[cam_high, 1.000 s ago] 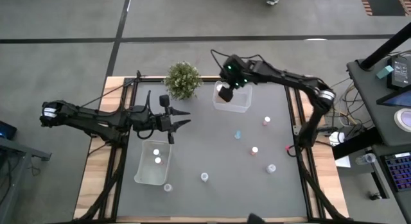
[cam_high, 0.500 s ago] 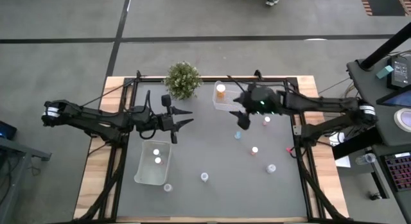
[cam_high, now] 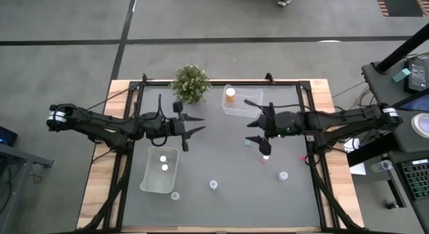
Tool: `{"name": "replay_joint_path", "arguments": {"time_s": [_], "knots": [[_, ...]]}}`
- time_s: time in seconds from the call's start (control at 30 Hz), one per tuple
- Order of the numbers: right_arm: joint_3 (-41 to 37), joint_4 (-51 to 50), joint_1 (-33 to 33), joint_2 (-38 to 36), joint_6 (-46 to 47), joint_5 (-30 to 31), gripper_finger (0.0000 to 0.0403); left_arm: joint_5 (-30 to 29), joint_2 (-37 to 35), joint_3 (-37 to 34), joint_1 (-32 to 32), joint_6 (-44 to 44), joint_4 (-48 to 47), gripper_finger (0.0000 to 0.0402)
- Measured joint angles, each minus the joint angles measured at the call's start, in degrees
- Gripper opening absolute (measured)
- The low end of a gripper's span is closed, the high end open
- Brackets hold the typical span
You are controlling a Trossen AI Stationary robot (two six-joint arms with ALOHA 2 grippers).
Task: Pick and place medicine bottles into bin by pill shape (circle, oval)
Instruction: Put the blue tablet bottle into the gray bin
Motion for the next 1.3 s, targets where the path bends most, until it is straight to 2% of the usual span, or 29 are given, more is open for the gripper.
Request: {"name": "replay_joint_path", "arguments": {"time_s": [0.2, 0.3, 0.47, 0.63, 0.83, 1.0, 1.3], "knots": [[3.50, -3.17, 4.09, 4.43, 5.46, -0.04, 0.0248, 0.00, 0.41, 0.00, 0.00, -5.94, -0.05, 0.0106], [7.11, -9.96, 5.43, 7.30, 7.27, 0.00, 0.0246, 0.00, 0.41, 0.00, 0.00, -8.51, 0.02, 0.0106], [13.66, -24.87, 5.53, 12.64, 15.85, 0.68, 0.0246, 0.00, 0.41, 0.00, 0.00, -10.12, 0.00, 0.0106], [17.47, -35.18, 4.90, 18.11, 25.02, 8.52, 0.0246, 0.02, 0.41, 0.00, 0.00, -10.12, -0.02, 0.0106], [18.34, -35.98, 1.64, 24.07, 24.82, 9.54, 0.0241, 0.00, 0.41, 0.00, 0.00, -10.12, -0.03, 0.0106], [18.31, -34.60, -0.85, 28.34, 22.09, 6.23, 0.0235, 0.00, 0.41, 0.00, 0.00, -10.12, -0.03, 0.0106], [18.24, -33.36, -2.66, 34.20, 19.19, 6.00, 0.0226, 0.00, 0.41, 0.00, -0.04, -10.09, -0.05, 0.0106]]}}
